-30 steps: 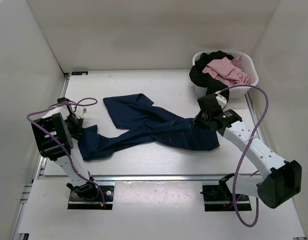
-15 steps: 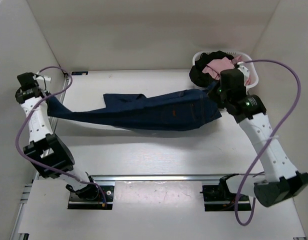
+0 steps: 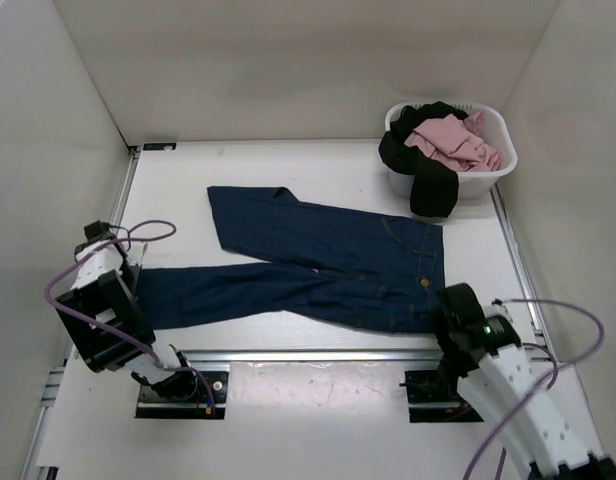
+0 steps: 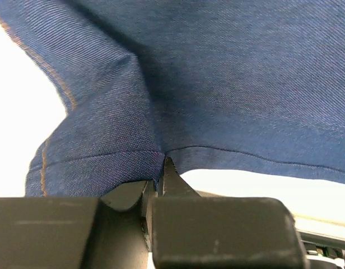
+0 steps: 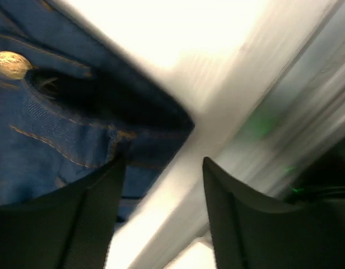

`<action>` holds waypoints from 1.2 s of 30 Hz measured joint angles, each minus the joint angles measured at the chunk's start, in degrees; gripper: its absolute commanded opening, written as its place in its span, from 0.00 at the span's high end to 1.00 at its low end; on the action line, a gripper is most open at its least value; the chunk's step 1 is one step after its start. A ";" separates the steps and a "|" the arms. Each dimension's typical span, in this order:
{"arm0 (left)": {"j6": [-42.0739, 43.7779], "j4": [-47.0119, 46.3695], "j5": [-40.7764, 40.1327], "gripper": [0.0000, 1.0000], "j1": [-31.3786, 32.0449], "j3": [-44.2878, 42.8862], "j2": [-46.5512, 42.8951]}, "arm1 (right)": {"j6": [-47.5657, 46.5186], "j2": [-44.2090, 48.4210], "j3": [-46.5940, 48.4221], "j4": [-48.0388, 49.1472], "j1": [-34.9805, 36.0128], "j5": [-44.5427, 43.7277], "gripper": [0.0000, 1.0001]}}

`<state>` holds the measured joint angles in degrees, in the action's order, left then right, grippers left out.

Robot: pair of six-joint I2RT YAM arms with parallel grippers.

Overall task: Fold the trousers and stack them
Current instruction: Flatten the trousers out

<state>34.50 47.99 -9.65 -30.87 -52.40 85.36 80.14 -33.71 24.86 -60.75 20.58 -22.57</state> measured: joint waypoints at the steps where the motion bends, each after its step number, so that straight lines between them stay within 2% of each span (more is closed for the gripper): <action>1: 0.02 -0.02 0.00 0.85 -0.07 1.33 -0.74 | 2.49 4.61 -1.81 0.42 -0.13 0.44 0.32; 4: 0.07 -0.33 0.07 0.85 -0.52 3.69 -2.78 | 8.48 16.06 -3.13 0.02 -0.22 2.01 0.26; 8: 0.07 -1.27 0.11 0.85 -1.55 4.48 -4.04 | 10.49 17.09 -3.30 0.04 -0.22 3.15 0.23; 13: 0.57 -2.01 0.48 0.85 -2.95 5.31 -4.50 | 7.15 4.52 -0.52 2.08 -0.22 3.91 0.22; 18: 1.27 -2.21 0.79 0.85 -3.91 5.40 -4.72 | 3.39 -12.24 15.30 1.55 0.85 3.04 0.22; 20: 1.51 -2.19 0.87 0.85 -4.17 5.46 -5.01 | 3.30 -16.28 21.27 1.84 2.27 2.08 0.22; 21: 1.53 -2.21 1.01 0.85 -4.33 5.46 -5.14 | 3.37 -17.07 22.80 2.27 2.89 1.77 0.19; 27: 1.57 -2.21 1.60 0.85 -4.70 5.46 -5.29 | 4.37 -18.84 20.06 3.98 1.99 3.10 0.09; 30: 1.68 -2.21 1.77 0.85 -5.14 5.46 -5.29 | 4.57 -23.12 16.39 4.96 0.63 4.61 0.09; 33: 2.16 -2.23 1.88 0.85 -6.03 5.46 -5.29 | 4.33 -26.77 12.92 7.28 -1.22 6.05 0.16; 36: 2.84 -2.47 1.88 0.85 -7.37 5.44 -5.31 | 3.21 -28.98 9.77 10.10 -4.22 7.30 0.50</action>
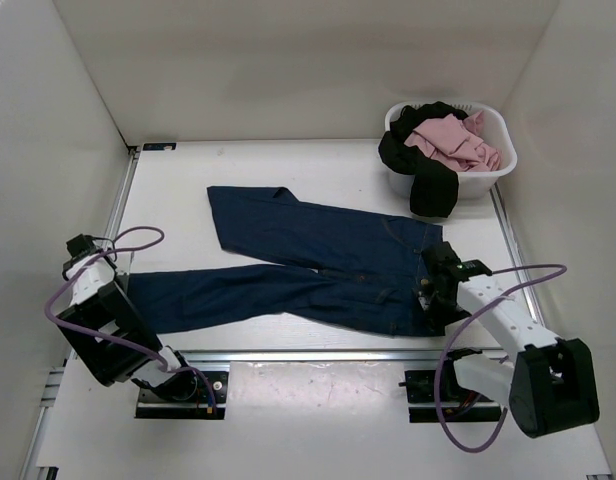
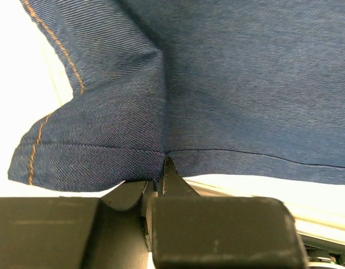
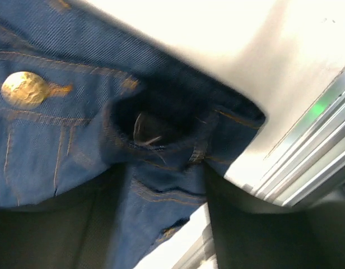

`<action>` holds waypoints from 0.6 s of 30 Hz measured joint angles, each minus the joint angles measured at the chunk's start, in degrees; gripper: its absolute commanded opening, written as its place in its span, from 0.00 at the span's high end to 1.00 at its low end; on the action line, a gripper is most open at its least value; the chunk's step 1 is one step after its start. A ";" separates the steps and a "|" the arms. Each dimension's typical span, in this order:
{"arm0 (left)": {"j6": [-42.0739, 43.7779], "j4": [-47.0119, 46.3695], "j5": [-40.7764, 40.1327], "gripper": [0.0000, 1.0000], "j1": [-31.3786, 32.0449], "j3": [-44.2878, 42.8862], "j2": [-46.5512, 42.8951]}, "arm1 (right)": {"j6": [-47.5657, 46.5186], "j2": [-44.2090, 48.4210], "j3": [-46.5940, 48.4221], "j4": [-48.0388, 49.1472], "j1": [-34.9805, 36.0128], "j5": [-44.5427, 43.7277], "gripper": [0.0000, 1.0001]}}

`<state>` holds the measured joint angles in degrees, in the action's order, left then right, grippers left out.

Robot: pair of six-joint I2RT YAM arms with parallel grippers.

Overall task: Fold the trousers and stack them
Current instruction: Flatten the trousers out

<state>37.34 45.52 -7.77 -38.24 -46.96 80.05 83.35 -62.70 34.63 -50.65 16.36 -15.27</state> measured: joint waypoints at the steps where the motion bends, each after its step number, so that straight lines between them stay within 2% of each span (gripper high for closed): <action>1: 0.24 -0.13 0.02 0.85 -0.37 -0.02 0.00 | -0.50 -0.72 -0.76 0.76 -0.96 0.46 0.72; 4: 0.68 -0.11 0.02 0.85 -1.11 -0.63 0.07 | -2.27 -2.82 -1.44 2.40 -2.91 1.38 1.00; 10: 0.98 0.11 0.17 0.85 -1.42 -5.20 2.10 | -8.24 -5.88 5.55 2.58 -5.03 -0.07 1.00; 14: 0.02 2.29 1.92 0.85 -1.38 -12.98 7.08 | -14.49 -12.00 18.32 3.26 -8.46 0.61 1.00; 18: -1.95 6.95 5.73 0.85 -0.76 -22.80 12.50 | -21.18 -20.52 36.02 3.17 -10.36 3.98 1.00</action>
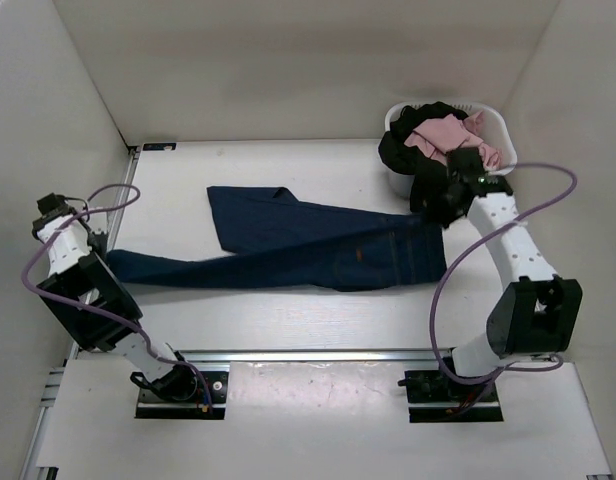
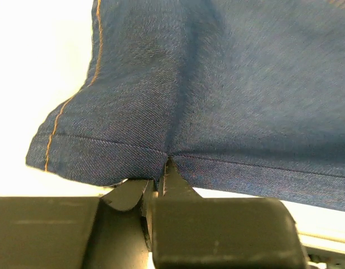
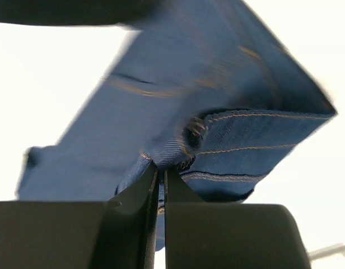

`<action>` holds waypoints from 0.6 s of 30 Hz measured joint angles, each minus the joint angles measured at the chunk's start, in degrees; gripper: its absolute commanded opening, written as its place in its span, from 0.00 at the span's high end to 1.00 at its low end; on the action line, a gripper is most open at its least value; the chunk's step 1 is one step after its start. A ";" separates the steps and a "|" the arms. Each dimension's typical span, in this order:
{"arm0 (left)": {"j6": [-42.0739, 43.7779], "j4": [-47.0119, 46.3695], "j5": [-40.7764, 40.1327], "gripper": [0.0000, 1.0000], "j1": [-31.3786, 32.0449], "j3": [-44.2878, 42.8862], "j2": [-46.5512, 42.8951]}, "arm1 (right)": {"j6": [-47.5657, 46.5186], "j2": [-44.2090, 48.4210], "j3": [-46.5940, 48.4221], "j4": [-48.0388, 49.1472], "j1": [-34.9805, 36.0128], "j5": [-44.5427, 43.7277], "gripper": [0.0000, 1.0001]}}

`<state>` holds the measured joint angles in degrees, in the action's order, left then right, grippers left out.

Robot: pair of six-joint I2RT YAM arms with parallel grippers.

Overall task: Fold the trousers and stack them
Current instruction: Flatten the trousers out

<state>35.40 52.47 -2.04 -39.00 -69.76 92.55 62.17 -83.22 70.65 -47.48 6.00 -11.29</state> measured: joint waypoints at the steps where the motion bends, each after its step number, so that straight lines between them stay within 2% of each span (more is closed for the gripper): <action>1: -0.46 0.81 0.94 0.85 0.33 -2.23 0.92 | -1.25 -1.60 4.15 -0.44 -0.26 0.74 1.00; 3: -1.20 1.99 2.75 0.85 1.22 -5.22 1.64 | -3.23 -3.10 10.75 -0.09 -0.92 2.19 1.00; 6: -1.75 3.32 4.68 0.85 2.75 -6.47 0.87 | -4.57 0.42 11.26 0.15 -3.45 4.00 1.00; 9: -2.01 4.04 6.12 0.85 4.42 -3.98 -1.79 | -4.55 8.59 4.02 -0.46 -8.02 5.31 1.00; 14: -1.25 4.22 4.37 0.85 4.79 8.70 -9.75 | -3.74 23.85 -13.77 -5.66 -15.47 3.28 1.00; 16: -0.39 3.93 2.51 0.75 4.42 13.38 -11.32 | -2.69 27.93 -20.57 -7.80 -17.44 1.77 1.00; 17: 0.09 3.50 1.55 0.64 4.22 15.76 -11.87 | -2.29 29.38 -23.54 -8.17 -18.08 1.18 1.00; 18: 0.46 3.30 0.59 0.58 4.13 17.81 -12.20 | -1.92 30.67 -26.64 -8.90 -18.67 0.33 1.00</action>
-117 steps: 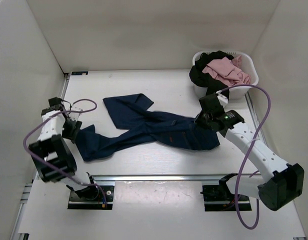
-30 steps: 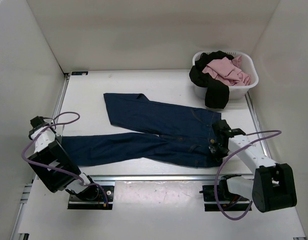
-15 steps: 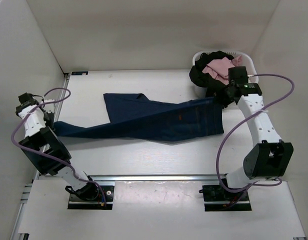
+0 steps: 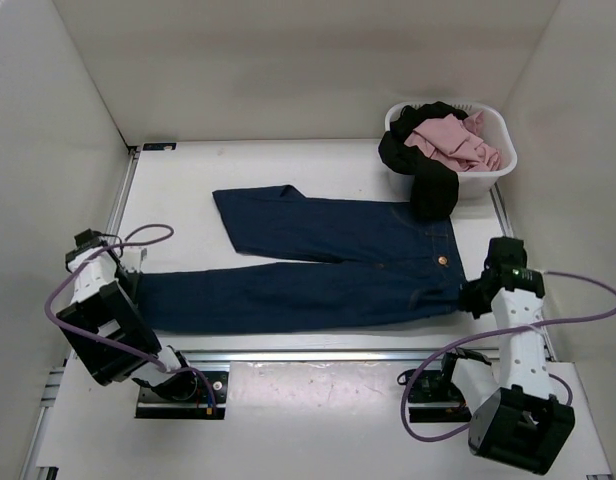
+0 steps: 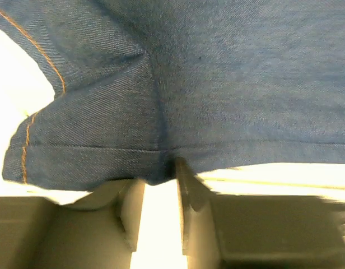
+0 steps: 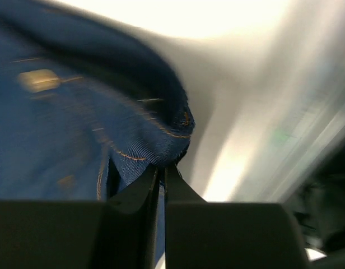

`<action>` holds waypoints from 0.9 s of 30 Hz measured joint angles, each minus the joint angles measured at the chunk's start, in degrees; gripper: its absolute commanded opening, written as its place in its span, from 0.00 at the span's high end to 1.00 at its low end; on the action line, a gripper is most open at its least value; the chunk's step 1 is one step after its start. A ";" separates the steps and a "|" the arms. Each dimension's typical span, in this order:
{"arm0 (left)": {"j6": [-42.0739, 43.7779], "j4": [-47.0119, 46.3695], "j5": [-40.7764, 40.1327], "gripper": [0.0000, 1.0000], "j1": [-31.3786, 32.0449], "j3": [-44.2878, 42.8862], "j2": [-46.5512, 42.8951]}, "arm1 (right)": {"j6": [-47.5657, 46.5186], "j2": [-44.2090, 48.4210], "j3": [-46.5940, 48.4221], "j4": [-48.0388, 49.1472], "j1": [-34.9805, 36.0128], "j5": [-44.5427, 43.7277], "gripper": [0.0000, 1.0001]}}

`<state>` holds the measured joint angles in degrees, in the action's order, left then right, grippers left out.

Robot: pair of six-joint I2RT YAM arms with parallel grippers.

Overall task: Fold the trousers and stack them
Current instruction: Flatten the trousers out

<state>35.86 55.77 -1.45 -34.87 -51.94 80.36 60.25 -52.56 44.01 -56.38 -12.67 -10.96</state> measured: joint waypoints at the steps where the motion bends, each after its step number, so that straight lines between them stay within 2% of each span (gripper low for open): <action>1: 0.39 -0.04 -0.96 0.52 -0.11 1.55 -0.11 | 0.44 0.79 -2.58 -0.63 -0.50 -0.70 1.00; 3: 1.09 -0.13 -2.54 0.37 -0.24 3.41 -0.17 | 0.90 1.22 -5.90 -1.03 -0.92 -1.86 1.00; 11: 2.71 -0.61 -5.92 0.26 -3.15 2.69 -4.46 | -0.50 -1.99 -4.61 -0.63 -1.16 -7.21 1.00; 18: 5.75 -1.03 -6.14 0.25 -9.86 2.38 -6.08 | -1.81 -2.67 -2.75 -0.57 -1.16 -10.67 1.00; 20: 6.16 -1.84 -6.29 0.26 -10.32 3.08 -5.20 | -2.05 -3.58 -2.75 -0.61 -1.16 -11.61 0.89; 21: 6.14 -2.34 -6.29 0.26 -10.32 3.26 -4.28 | -2.21 -4.24 -2.75 -0.70 -1.16 -12.04 0.66; 22: 6.10 -2.73 -6.27 0.27 -10.32 3.28 -3.04 | -1.90 -4.74 -2.75 -0.74 -1.16 -12.35 0.49; 23: 6.03 -3.26 -6.27 0.27 -10.27 3.28 -1.77 | -1.95 -5.20 -2.75 -0.87 -1.16 -12.92 0.33; 25: 5.70 -3.98 -6.27 0.27 -9.75 3.28 0.35 | -1.97 -5.35 -2.75 -1.42 -1.16 -14.16 0.11; 27: 5.57 -4.00 -6.21 0.27 -9.03 3.08 1.31 | -1.97 -4.79 -2.58 -2.56 -1.16 -15.30 0.08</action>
<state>41.43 51.77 -7.66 -43.90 -48.86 81.67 58.28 -57.34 41.43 -58.94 -13.82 -26.26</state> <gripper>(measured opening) 0.729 0.880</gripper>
